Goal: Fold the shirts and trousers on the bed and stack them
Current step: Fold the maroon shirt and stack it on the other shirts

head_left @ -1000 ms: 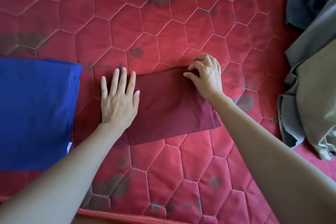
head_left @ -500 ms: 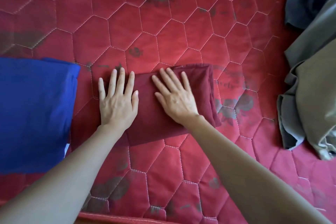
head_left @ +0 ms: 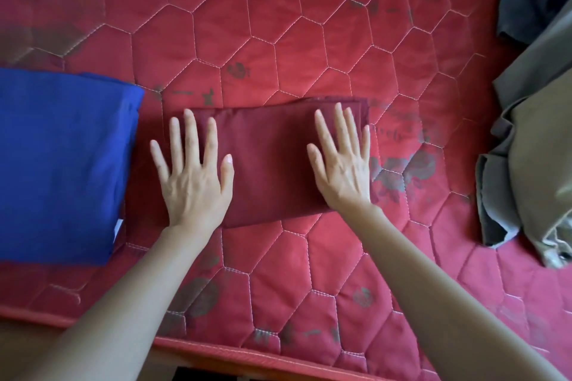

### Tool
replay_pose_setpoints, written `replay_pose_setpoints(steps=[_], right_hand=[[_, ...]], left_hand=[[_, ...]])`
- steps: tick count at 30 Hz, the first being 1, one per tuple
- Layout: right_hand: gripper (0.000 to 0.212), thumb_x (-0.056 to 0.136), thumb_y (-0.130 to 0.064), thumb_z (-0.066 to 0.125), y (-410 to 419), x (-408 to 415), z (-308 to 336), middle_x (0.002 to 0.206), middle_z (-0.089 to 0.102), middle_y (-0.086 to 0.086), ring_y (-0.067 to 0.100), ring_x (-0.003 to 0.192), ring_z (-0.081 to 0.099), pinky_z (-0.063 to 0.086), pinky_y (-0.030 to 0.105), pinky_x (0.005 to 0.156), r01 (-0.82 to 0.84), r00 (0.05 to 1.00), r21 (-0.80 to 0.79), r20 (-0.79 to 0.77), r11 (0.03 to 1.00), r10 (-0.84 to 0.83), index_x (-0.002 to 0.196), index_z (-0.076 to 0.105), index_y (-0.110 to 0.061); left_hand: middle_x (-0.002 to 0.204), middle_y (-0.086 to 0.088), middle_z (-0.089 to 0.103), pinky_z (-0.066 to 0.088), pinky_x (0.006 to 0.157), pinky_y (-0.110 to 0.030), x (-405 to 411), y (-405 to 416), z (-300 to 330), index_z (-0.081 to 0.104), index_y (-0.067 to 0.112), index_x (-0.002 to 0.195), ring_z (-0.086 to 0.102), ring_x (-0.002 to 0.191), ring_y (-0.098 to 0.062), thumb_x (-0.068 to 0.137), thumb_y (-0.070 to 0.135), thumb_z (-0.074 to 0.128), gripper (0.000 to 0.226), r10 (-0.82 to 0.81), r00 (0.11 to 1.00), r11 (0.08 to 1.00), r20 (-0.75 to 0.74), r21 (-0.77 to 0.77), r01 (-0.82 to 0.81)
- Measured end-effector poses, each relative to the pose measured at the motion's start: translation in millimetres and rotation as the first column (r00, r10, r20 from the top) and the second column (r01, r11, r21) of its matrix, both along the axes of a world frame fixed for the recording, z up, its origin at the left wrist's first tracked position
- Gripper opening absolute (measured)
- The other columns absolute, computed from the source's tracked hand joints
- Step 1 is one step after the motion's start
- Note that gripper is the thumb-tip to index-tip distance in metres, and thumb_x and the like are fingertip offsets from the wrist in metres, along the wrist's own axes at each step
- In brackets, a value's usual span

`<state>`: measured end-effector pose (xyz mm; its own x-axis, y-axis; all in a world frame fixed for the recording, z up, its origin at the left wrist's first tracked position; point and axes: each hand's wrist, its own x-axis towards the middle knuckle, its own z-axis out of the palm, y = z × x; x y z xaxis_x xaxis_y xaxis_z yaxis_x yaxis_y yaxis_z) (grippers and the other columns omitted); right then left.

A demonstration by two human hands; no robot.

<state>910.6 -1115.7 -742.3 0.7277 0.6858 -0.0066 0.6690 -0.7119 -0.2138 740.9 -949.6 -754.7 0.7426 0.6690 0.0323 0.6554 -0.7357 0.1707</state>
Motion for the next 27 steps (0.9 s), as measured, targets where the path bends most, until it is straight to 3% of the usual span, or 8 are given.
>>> replay_pose_setpoints(steps=[4, 8, 11, 15, 20, 24, 27], right_hand=[[0.055, 0.1, -0.044, 0.036, -14.5, -16.9, -17.9, 0.161, 0.016, 0.006, 0.024, 0.149, 0.011, 0.009, 0.055, 0.118, 0.015, 0.999, -0.146, -0.041, 0.989, -0.021, 0.152, 0.025, -0.029], [0.053, 0.1, -0.041, 0.04, -13.9, -14.7, -16.6, 0.16, 0.019, 0.009, 0.026, 0.149, 0.013, 0.011, 0.055, 0.118, 0.027, 0.998, -0.079, -0.047, 0.997, -0.03, 0.15, 0.031, -0.029], [0.056, 0.099, -0.044, 0.045, -20.5, -9.4, -12.8, 0.16, 0.015, 0.014, 0.031, 0.148, 0.012, 0.011, 0.052, 0.118, 0.154, 0.988, -0.014, -0.028, 0.988, -0.154, 0.15, 0.032, -0.028], [0.071, 0.093, -0.06, 0.046, -32.0, 0.1, -10.3, 0.159, 0.014, 0.019, 0.031, 0.148, 0.012, 0.017, 0.046, 0.117, 0.314, 0.941, -0.067, -0.108, 0.947, -0.32, 0.153, 0.019, -0.033], [0.076, 0.085, -0.056, 0.062, -31.7, -1.5, -7.9, 0.142, 0.043, 0.015, 0.032, 0.129, 0.039, 0.033, 0.044, 0.104, 0.266, 0.96, 0.022, -0.098, 0.964, -0.262, 0.15, 0.03, -0.031], [0.079, 0.078, -0.054, 0.071, -29.8, -4.0, -6.7, 0.136, 0.041, 0.007, 0.028, 0.118, 0.045, 0.046, 0.036, 0.085, 0.339, 0.931, 0.092, -0.177, 0.936, -0.319, 0.147, 0.033, -0.042], [0.082, 0.075, -0.055, 0.073, -28.3, -4.2, -5.3, 0.13, 0.041, 0.003, 0.024, 0.1, 0.057, 0.045, 0.032, 0.074, 0.395, 0.895, 0.075, -0.257, 0.916, -0.365, 0.145, 0.03, -0.049]], left_hand=[[0.161, -0.015, 0.013, 0.014, 0.115, -0.061, -13.7, -7.5, -8.0, 0.024, 0.02, 0.154, 0.009, 0.147, -0.038, 0.097, 0.041, 0.027, 0.06, -0.002, 0.997, 0.995, -0.072, -0.104, -0.005], [0.161, -0.017, 0.008, 0.016, 0.113, -0.061, -12.2, -8.5, -8.7, 0.024, 0.021, 0.153, 0.01, 0.146, -0.043, 0.1, 0.039, 0.031, 0.057, 0.021, 0.999, 0.992, -0.05, -0.122, -0.027], [0.158, -0.027, 0.004, 0.018, 0.113, -0.061, -14.1, -12.5, -7.0, 0.019, 0.02, 0.154, 0.01, 0.144, -0.048, 0.1, 0.04, 0.042, 0.063, 0.133, 0.991, 0.98, -0.033, -0.144, -0.137], [0.152, -0.032, 0.023, 0.022, 0.112, -0.059, -14.6, -18.7, -1.8, 0.017, 0.021, 0.154, 0.022, 0.141, -0.048, 0.097, 0.044, 0.046, 0.068, 0.212, 0.977, 0.96, -0.036, -0.18, -0.215], [0.124, -0.03, 0.049, 0.04, 0.092, -0.055, -12.2, -26.1, 8.7, 0.032, 0.017, 0.151, 0.048, 0.111, -0.045, 0.094, 0.043, 0.055, 0.067, 0.169, 0.985, 0.976, 0.024, -0.145, -0.164], [0.114, -0.027, 0.048, 0.044, 0.074, -0.052, -10.4, -24.0, 18.6, 0.034, 0.022, 0.15, 0.05, 0.089, -0.042, 0.089, 0.045, 0.062, 0.071, 0.224, 0.975, 0.957, 0.01, -0.194, -0.218], [0.107, -0.024, 0.046, 0.044, 0.065, -0.049, -9.7, -22.8, 23.1, 0.029, 0.027, 0.152, 0.051, 0.082, -0.04, 0.089, 0.051, 0.06, 0.074, 0.245, 0.968, 0.94, -0.051, -0.233, -0.25]])
